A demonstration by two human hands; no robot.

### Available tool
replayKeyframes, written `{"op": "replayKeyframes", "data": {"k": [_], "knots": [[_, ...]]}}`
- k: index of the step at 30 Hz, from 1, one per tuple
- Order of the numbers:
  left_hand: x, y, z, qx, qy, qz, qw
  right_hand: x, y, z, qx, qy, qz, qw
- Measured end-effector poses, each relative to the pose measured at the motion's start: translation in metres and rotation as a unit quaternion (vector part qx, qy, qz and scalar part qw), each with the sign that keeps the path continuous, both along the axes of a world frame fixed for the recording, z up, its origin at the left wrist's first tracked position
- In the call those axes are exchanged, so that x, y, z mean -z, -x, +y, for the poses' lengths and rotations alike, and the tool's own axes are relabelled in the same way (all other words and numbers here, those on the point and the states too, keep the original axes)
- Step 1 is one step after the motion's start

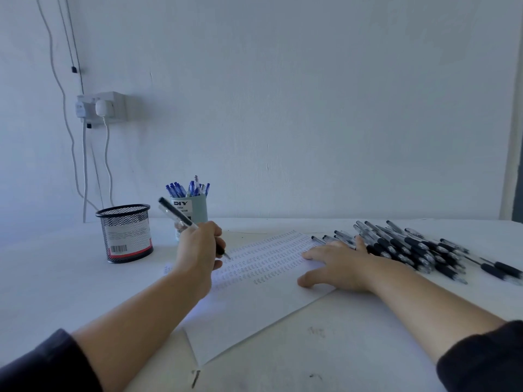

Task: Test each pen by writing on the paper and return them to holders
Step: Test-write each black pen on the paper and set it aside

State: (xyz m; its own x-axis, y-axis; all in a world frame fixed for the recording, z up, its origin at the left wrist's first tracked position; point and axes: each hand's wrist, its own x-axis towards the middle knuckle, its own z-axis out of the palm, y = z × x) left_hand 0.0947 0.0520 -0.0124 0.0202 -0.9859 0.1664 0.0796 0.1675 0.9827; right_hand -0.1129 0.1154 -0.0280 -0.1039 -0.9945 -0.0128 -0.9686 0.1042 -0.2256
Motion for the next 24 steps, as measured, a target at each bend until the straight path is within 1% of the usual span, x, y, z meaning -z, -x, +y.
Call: {"op": "replayKeyframes", "data": {"k": [3, 5, 9, 13, 17, 20, 22, 24], "knots": [[-0.0024, 0.0002, -0.0022, -0.012, 0.041, 0.016, 0.999, -0.0017, -0.0006, 0.0018, 0.004, 0.004, -0.010, 1.000], [-0.0029, 0.0007, -0.0017, -0.010, 0.051, 0.028, 0.998, -0.0025, -0.0006, 0.0018, 0.007, 0.017, -0.013, 1.000], [-0.0006, -0.0007, 0.0024, 0.017, 0.036, 0.020, 0.999, -0.0025, -0.0015, 0.0005, 0.007, 0.049, -0.005, 0.999], [-0.0004, -0.0012, 0.0059, 0.033, 0.028, 0.006, 0.999, -0.0020, -0.0033, 0.0009, 0.002, 0.059, 0.007, 0.998], [-0.0001, -0.0033, 0.0058, 0.036, 0.026, 0.015, 0.999, -0.0051, -0.0031, 0.0044, -0.006, 0.054, -0.025, 0.998], [0.0005, -0.0030, 0.0043, 0.029, 0.018, 0.020, 0.999, -0.0060, -0.0045, 0.0054, -0.015, 0.055, -0.033, 0.998], [0.0010, -0.0023, 0.0010, 0.019, 0.015, -0.001, 1.000, -0.0062, -0.0046, 0.0059, -0.019, 0.063, -0.044, 0.997], [0.0021, -0.0021, -0.0021, 0.003, 0.009, -0.031, 0.999, -0.0076, -0.0036, 0.0068, -0.026, 0.074, -0.078, 0.994]]}}
